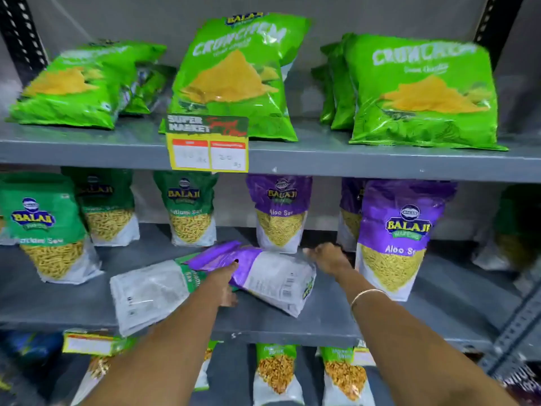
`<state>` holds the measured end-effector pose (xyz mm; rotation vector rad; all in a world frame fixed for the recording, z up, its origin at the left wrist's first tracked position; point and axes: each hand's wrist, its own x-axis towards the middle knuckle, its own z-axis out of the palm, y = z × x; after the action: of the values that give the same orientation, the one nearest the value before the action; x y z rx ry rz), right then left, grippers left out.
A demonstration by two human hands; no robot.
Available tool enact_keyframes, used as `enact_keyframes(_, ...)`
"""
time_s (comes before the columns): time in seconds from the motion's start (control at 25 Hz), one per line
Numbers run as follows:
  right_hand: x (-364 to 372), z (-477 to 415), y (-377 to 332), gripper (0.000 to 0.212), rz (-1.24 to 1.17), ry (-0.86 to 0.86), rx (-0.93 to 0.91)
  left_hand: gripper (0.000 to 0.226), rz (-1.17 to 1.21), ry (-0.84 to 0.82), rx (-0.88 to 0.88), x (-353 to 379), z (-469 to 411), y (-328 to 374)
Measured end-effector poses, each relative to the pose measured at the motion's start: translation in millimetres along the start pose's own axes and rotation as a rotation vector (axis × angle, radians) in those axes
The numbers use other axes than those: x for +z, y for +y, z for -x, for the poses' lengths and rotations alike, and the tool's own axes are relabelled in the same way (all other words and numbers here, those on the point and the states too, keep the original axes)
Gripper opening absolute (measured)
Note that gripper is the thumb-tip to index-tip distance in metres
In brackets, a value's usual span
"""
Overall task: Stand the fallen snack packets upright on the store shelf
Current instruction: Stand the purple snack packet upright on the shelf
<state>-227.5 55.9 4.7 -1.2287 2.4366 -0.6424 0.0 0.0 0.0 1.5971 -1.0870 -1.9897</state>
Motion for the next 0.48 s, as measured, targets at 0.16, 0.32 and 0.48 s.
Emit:
enact_keyframes(0.16, 20.3, -11.4, 4.2, 0.057, -0.27, -0.36, 0.055, 0.059, 0.15, 0.054, 0.008, 3.6, -15.2, 1.3)
enact_keyframes(0.32, 10.9, -12.8, 4.9, 0.04, -0.299, -0.412, 0.038, 0.036, 0.19, 0.049, -0.024, -0.8, -9.6, 10.2)
enact_keyframes(0.48, 0.8, 5.6, 4.2, 0.043, -0.269, -0.508, 0.056, 0.042, 0.094, 0.053, 0.037, -0.3, 17.0, 31.9)
